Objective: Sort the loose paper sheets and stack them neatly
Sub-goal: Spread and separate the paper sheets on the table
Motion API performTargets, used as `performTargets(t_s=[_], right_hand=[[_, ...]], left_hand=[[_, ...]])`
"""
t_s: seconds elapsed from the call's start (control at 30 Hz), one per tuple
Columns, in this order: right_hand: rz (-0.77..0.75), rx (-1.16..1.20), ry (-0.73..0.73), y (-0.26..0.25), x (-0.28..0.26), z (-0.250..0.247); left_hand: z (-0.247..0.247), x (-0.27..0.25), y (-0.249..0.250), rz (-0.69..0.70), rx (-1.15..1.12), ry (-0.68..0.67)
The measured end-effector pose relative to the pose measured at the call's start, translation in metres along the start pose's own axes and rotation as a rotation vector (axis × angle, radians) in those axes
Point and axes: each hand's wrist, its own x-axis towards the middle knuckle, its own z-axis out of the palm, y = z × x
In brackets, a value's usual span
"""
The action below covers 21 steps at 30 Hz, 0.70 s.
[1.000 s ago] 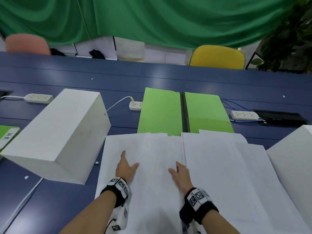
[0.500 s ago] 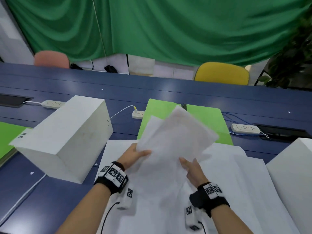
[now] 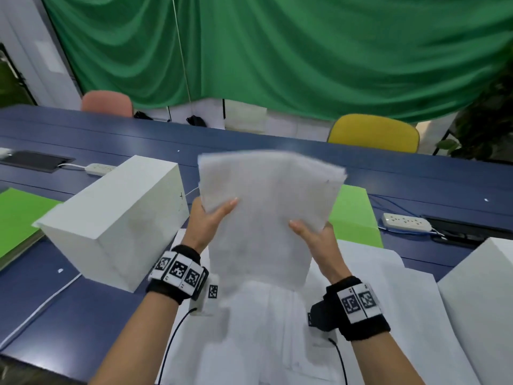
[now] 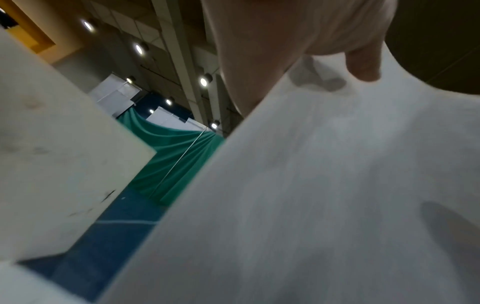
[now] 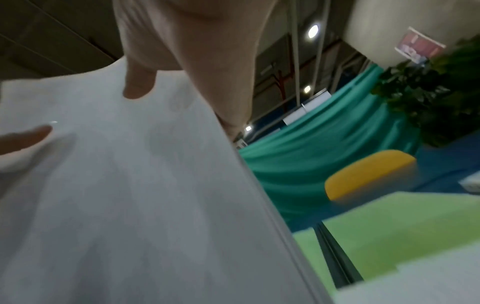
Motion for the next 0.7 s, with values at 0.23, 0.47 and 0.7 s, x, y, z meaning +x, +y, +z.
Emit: performTargets(t_s=[0.23, 0.47, 0.7], right_hand=[[0.158, -0.403, 0.016, 0.045, 0.016, 0.001], [0.497, -0.448, 0.11, 0.091, 0.012, -0.004], [0.735, -0.628, -0.081, 0.162, -0.029, -0.003]], left_hand=[[-0.005, -0.003, -0.039, -0.115, 0.072, 0.007], [-0.068, 0.006, -0.149, -0.548, 0.77, -0.02], [-0.096, -0.011, -0.193, -0.702, 0.975, -0.151]])
